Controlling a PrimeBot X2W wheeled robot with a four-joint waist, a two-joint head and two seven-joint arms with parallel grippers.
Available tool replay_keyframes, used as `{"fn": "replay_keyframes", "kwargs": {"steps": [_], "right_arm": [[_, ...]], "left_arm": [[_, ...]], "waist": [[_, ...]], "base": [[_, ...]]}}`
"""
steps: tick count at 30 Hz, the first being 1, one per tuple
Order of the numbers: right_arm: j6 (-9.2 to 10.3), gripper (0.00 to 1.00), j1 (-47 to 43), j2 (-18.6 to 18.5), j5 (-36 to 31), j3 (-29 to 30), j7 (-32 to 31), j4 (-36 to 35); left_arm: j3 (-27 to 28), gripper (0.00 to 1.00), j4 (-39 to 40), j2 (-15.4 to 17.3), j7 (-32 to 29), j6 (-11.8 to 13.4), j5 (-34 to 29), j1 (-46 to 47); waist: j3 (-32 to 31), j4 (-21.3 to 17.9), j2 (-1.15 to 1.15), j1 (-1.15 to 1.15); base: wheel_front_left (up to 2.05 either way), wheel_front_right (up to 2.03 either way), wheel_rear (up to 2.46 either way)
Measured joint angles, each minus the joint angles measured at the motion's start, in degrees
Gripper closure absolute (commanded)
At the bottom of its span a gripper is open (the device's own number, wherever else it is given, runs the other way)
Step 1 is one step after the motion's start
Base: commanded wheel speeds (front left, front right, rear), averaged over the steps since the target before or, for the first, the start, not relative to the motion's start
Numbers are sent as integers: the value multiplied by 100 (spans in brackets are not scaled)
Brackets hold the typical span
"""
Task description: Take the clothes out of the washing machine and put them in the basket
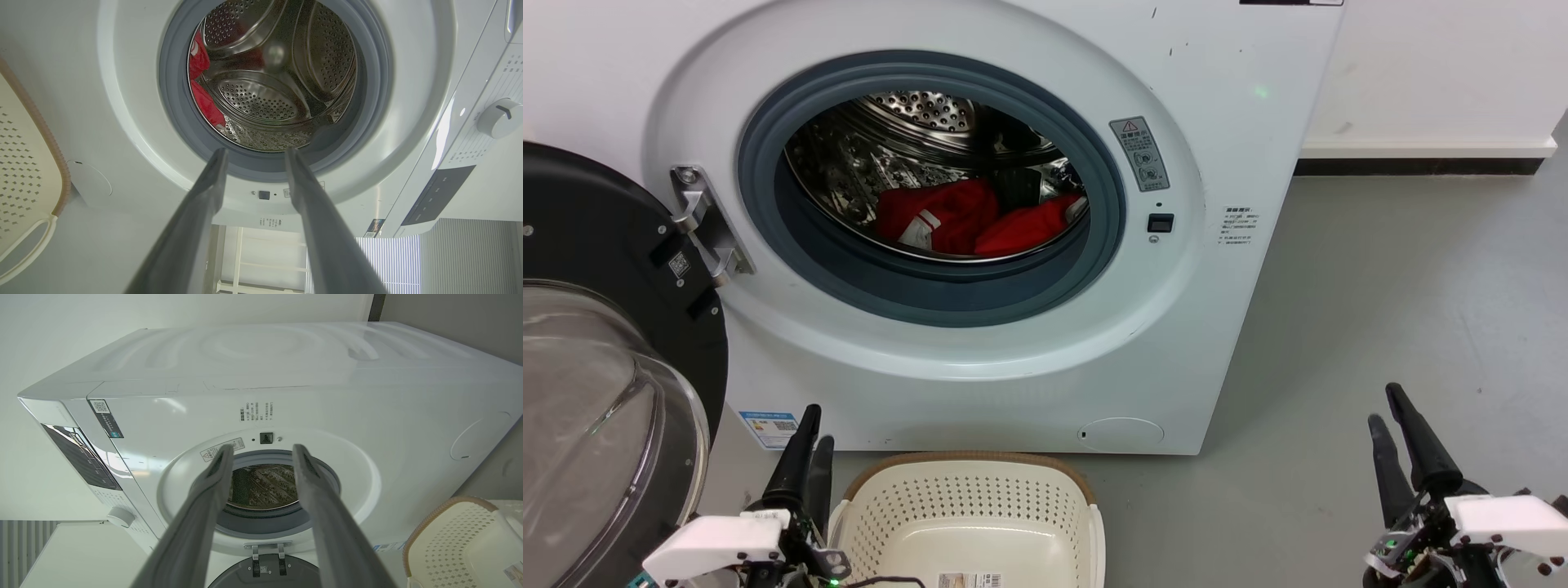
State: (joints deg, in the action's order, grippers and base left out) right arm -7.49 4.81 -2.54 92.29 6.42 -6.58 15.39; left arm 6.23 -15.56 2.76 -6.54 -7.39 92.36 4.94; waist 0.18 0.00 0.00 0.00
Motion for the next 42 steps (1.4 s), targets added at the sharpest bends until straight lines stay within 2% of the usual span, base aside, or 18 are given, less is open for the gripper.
{"fn": "replay_keyframes", "kwargs": {"steps": [1, 14, 19, 25, 33, 42], "right_arm": [[0, 0, -54, 5, 0, -3, 0, 45], [0, 0, -173, 14, -261, 16, 347, 42], [0, 0, -188, 15, -742, 93, 464, 92], [0, 0, -186, 14, -1463, 299, 624, 80], [0, 0, -182, 13, -2898, 374, 792, -369], [0, 0, -187, 12, -4680, 71, 978, -1161]], "left_arm": [[-5, 0, -51, -3, 0, 1, 0, -55], [-34, 0, 120, -8, 335, 5, -258, -233], [29, 0, 141, -9, 476, 5, -535, -239], [188, 0, 266, -5, 622, 5, -1149, -254], [450, 0, 566, -7, 790, 8, -2047, -269], [427, 0, 1152, -5, 979, 252, -3099, -270]], "waist": [[0, 0, 0, 0], [15, -12, 0, 0], [16, -16, 0, 0], [20, -21, 0, 0], [37, -31, 0, 0], [65, -46, 0, 0]], "base": [[0, 0, 0], [0, 0, 0], [0, 0, 0], [0, 0, 0], [0, 0, 0], [0, 0, 0]]}}
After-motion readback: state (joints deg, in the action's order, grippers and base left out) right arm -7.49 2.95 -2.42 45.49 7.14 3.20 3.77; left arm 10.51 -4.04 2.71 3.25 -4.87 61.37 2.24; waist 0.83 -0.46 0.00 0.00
